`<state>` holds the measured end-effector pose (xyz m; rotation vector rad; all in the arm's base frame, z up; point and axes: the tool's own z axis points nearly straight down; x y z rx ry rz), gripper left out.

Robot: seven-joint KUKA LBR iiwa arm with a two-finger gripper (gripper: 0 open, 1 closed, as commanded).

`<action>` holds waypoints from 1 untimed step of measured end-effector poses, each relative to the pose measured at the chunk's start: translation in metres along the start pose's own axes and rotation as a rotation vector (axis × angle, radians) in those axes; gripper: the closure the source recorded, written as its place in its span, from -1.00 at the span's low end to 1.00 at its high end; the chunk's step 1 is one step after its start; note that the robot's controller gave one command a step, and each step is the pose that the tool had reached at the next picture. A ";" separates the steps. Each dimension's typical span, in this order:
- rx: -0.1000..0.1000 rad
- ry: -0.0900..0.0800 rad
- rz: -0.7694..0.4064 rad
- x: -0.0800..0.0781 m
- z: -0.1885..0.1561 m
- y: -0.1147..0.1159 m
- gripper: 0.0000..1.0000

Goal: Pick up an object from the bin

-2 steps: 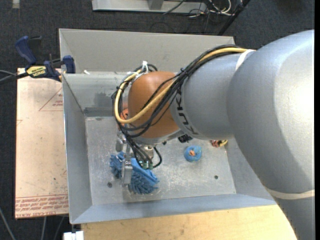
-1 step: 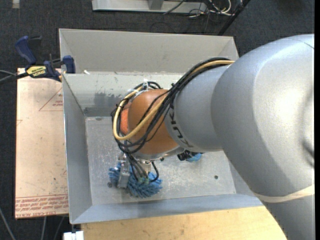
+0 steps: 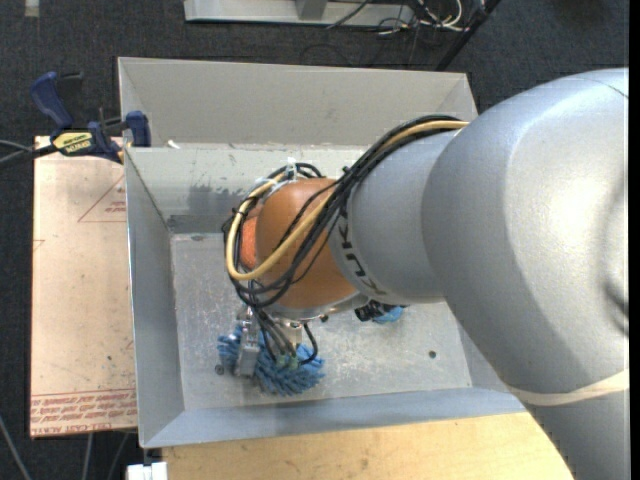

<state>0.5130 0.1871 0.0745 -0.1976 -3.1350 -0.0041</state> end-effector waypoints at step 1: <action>-0.006 -0.008 0.008 0.008 -0.166 0.014 1.00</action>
Offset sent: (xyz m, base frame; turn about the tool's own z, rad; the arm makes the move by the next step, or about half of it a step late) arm 0.0000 0.0000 0.0000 0.0000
